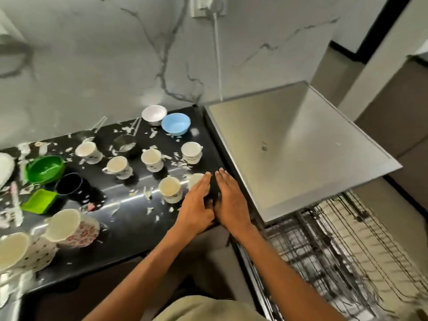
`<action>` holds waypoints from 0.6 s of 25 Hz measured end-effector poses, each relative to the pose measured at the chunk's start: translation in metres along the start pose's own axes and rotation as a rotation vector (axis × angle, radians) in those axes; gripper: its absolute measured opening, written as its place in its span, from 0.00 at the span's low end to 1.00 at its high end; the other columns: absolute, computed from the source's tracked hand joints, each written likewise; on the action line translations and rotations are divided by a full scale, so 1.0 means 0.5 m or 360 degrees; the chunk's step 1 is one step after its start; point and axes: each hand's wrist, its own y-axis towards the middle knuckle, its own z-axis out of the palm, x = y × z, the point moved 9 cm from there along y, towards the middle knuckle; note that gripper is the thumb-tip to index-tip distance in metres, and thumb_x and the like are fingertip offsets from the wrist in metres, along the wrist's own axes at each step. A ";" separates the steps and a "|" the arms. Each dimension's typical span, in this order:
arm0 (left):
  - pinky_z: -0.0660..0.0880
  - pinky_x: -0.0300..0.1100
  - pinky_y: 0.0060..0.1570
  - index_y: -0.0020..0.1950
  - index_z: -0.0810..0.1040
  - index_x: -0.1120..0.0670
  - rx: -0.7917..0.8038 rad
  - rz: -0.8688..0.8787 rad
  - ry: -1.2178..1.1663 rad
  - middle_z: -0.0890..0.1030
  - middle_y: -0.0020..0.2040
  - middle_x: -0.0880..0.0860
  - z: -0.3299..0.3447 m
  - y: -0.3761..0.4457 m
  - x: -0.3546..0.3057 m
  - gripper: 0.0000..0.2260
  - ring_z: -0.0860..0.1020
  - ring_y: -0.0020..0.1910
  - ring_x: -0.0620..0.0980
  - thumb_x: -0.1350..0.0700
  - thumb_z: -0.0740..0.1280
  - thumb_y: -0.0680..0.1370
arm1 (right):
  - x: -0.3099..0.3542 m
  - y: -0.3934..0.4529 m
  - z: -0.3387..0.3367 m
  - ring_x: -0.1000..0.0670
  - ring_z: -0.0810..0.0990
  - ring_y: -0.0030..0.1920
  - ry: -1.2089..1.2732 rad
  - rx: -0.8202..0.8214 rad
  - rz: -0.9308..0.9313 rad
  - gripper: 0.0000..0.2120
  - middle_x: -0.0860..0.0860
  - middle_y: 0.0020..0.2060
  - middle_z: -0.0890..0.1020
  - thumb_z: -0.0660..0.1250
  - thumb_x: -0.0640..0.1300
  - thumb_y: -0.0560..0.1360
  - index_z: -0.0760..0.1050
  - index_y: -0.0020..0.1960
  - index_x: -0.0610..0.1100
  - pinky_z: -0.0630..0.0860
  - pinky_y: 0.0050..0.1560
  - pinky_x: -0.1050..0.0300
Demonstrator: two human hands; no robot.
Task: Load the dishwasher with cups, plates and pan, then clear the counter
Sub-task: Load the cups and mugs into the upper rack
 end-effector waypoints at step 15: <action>0.55 0.35 0.75 0.79 0.60 0.58 -0.0696 -0.0431 0.0040 0.66 0.77 0.54 -0.429 -0.134 0.300 0.34 0.64 0.76 0.49 0.68 0.67 0.74 | 0.418 0.091 0.359 0.48 0.60 0.79 0.0085 0.0600 -0.0478 0.33 0.46 0.78 0.65 0.64 0.33 0.74 0.63 0.79 0.41 0.59 0.78 0.51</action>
